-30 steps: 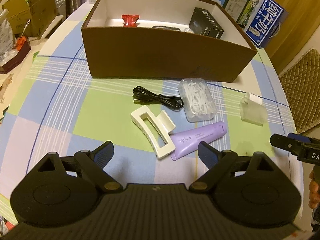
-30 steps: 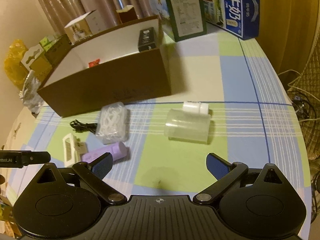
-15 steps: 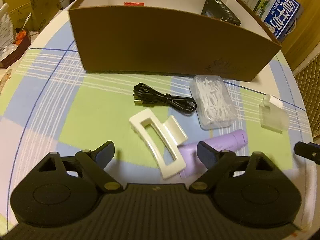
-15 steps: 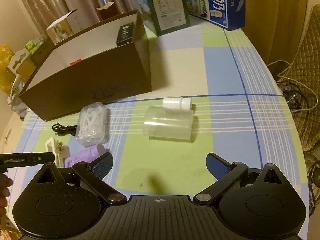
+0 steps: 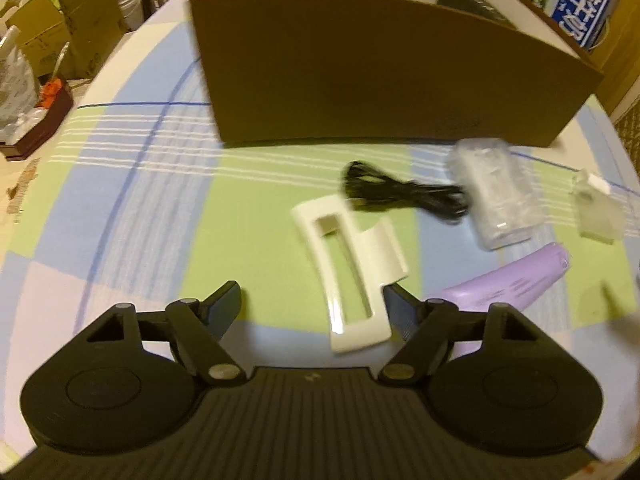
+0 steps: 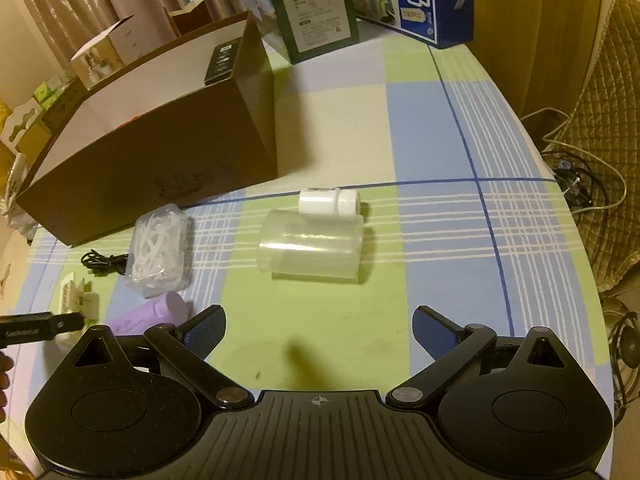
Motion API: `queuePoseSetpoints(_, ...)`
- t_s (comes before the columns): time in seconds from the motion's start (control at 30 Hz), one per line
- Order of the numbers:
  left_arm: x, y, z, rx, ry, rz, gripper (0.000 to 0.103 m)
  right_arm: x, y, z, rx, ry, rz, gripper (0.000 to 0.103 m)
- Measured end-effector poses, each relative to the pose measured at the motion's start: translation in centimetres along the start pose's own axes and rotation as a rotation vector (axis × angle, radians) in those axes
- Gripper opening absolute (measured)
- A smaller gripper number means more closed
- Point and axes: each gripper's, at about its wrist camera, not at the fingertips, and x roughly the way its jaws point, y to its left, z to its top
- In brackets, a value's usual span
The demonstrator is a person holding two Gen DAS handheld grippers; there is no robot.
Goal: Organize objects
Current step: 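Lower the left gripper around the white hair clip, then close the left gripper on the hair clip while the right grasps the clear plastic cup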
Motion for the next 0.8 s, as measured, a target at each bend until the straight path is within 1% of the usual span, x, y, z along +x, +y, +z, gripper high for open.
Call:
queuePoseSetpoints(0.1,-0.1,1.1,-0.2,0.005,0.008,0.016,0.074,0.2,-0.2,0.2,0.001,0.002,-0.006,0.097)
queuePoseSetpoints(0.2,-0.8,1.2,-0.1,0.025,-0.013,-0.045,0.075,0.3,-0.2,0.5,-0.001,0.003,-0.01,0.097)
queuePoseSetpoints(0.3,-1.0,0.4,0.6,0.061,-0.034,-0.089,0.075,0.5,-0.2,0.7,-0.005,0.004,-0.012,0.097)
queuePoseSetpoints(0.37,-0.4,-0.4,1.2,0.081,-0.024,-0.1,0.075,0.6,-0.1,0.9,-0.009,0.003,-0.013,0.097)
queuePoseSetpoints(0.47,0.7,-1.1,2.0,0.103,-0.014,-0.091,0.074,0.6,0.1,1.1,-0.012,0.002,-0.012,0.097)
queuePoseSetpoints(0.57,1.2,-1.4,2.5,0.111,-0.009,-0.107,0.064,0.6,0.1,1.2,-0.01,0.001,-0.011,0.097)
queuePoseSetpoints(0.63,1.5,-1.6,2.8,0.125,-0.004,-0.11,0.049,0.7,0.0,1.2,-0.01,0.0,-0.01,0.097)
queuePoseSetpoints(0.67,1.6,-1.6,2.8,0.128,0.001,-0.112,0.045,0.8,0.0,1.3,-0.01,0.0,-0.013,0.097)
queuePoseSetpoints(0.7,1.7,-1.5,2.8,0.129,0.003,-0.11,0.038,0.9,0.0,1.4,-0.01,0.0,-0.014,0.097)
queuePoseSetpoints(0.73,1.7,-1.4,2.8,0.13,0.004,-0.11,0.036,1.0,0.1,1.5,-0.01,-0.003,-0.014,0.097)
queuePoseSetpoints(0.8,1.7,-1.2,2.7,0.119,0.004,-0.102,0.036,1.4,0.2,1.9,-0.012,-0.009,-0.011,0.097)
